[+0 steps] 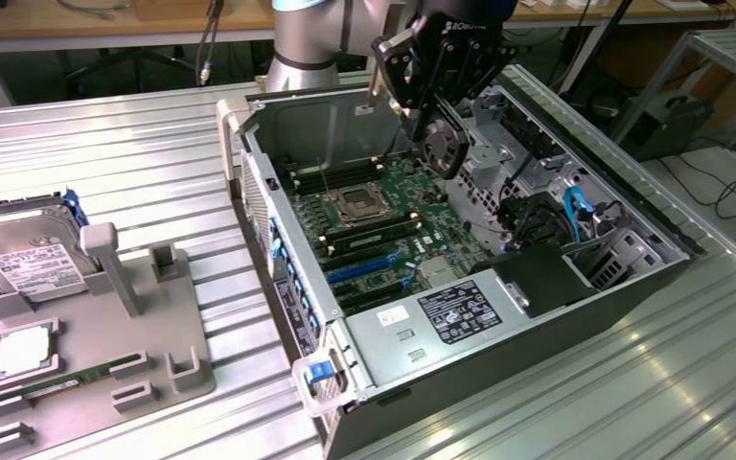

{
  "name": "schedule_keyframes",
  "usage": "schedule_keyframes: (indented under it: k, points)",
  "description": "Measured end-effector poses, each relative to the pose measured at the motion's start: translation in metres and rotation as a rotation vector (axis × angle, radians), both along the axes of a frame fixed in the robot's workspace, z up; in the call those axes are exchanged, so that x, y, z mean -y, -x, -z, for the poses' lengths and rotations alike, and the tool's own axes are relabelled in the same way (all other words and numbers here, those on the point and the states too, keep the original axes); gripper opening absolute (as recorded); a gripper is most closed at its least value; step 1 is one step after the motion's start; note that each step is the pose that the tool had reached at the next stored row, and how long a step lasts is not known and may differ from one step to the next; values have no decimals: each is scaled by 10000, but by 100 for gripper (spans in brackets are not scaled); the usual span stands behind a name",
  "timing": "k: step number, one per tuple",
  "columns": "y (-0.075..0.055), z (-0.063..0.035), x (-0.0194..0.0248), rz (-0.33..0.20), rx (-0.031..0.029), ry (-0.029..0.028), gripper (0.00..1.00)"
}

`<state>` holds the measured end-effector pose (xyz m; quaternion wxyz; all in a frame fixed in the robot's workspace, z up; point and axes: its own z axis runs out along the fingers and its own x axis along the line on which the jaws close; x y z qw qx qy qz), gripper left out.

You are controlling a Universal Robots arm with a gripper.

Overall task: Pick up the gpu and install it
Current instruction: 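Insert the gpu into the slot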

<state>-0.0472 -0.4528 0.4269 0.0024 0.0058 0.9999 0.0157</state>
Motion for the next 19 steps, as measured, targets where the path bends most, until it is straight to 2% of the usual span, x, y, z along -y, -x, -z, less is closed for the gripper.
schedule_keyframes:
  k: [19]
  points:
    - [0, 0, 0, -832, 0, 0, 28]
